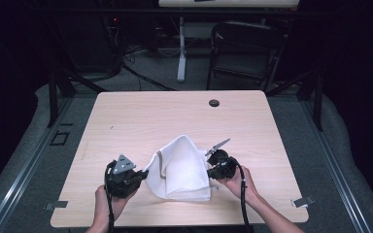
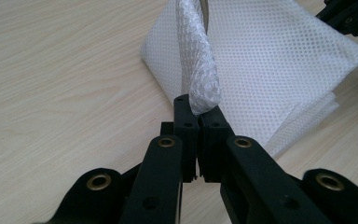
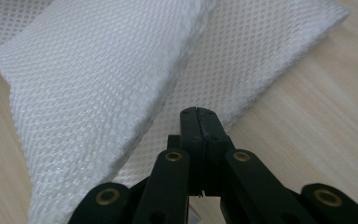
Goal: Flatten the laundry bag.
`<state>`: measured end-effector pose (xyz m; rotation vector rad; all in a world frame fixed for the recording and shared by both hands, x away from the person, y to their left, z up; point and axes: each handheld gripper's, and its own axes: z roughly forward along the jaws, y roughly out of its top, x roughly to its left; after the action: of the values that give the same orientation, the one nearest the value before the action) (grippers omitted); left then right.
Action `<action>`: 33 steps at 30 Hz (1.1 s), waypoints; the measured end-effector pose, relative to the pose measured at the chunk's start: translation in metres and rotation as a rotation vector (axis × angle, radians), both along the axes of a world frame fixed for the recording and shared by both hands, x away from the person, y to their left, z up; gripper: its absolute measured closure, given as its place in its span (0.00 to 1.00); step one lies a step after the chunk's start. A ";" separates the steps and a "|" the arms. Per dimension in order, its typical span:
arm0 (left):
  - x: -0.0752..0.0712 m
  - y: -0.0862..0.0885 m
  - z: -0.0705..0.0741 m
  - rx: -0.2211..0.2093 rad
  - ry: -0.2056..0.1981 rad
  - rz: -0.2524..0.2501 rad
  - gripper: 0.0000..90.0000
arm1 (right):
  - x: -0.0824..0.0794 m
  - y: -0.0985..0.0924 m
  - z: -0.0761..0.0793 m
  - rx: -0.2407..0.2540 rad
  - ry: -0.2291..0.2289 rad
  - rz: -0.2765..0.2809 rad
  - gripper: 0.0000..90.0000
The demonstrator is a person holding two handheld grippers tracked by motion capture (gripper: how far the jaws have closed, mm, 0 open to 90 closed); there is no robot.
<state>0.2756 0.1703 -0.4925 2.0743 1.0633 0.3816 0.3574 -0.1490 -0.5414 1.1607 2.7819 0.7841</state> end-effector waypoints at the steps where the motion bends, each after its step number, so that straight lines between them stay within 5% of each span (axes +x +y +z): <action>1: 0.000 0.001 0.000 0.007 0.000 -0.004 0.98 | 0.000 0.000 0.000 0.000 0.000 0.000 1.00; 33: 0.003 0.026 -0.012 0.061 0.045 0.040 0.98 | -0.005 0.006 -0.010 -0.053 -0.023 0.021 1.00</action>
<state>0.2787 0.1960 -0.5040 2.1272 1.1345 0.3934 0.3521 -0.1431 -0.5509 1.1091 2.7822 0.7152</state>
